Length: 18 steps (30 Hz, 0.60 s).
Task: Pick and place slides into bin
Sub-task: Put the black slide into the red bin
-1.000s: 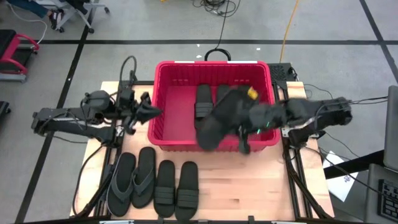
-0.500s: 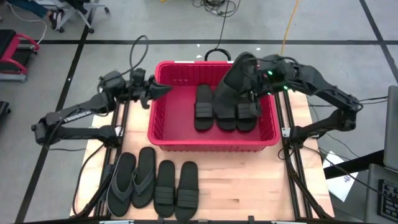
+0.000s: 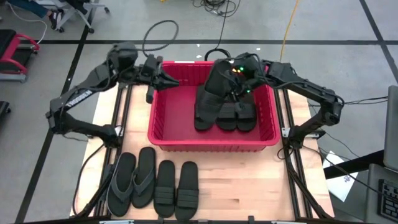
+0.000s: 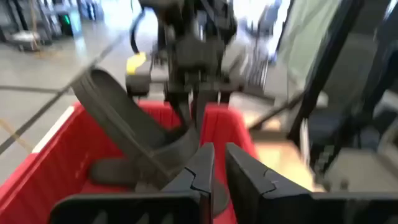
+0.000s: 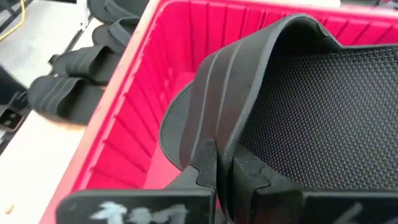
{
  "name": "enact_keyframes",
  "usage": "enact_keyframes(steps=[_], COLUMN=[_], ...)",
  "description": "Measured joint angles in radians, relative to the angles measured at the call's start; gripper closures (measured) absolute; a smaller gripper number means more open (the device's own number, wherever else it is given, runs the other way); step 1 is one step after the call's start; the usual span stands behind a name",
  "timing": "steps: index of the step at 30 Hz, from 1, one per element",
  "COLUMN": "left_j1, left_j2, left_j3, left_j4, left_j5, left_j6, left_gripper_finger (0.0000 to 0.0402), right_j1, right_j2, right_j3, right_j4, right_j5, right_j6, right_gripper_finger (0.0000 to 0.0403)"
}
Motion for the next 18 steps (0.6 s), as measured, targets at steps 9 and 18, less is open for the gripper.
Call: enact_keyframes(steps=[9,18], left_j1=[-0.006,-0.054], left_j2=[0.153,0.247], left_j3=[0.173,0.271], left_j4=[-0.237,-0.255], left_j5=[-0.063,-0.084], left_j6=[0.247,0.366], left_gripper_finger=[0.0245,0.0121], right_j1=[0.020,0.042], right_j2=[0.000,0.033], right_j3=[0.000,0.000], right_j4=[0.179,0.070], right_j5=[0.048,0.113], right_j6=[0.071,-0.039], right_gripper_finger=[0.0399,0.0399])
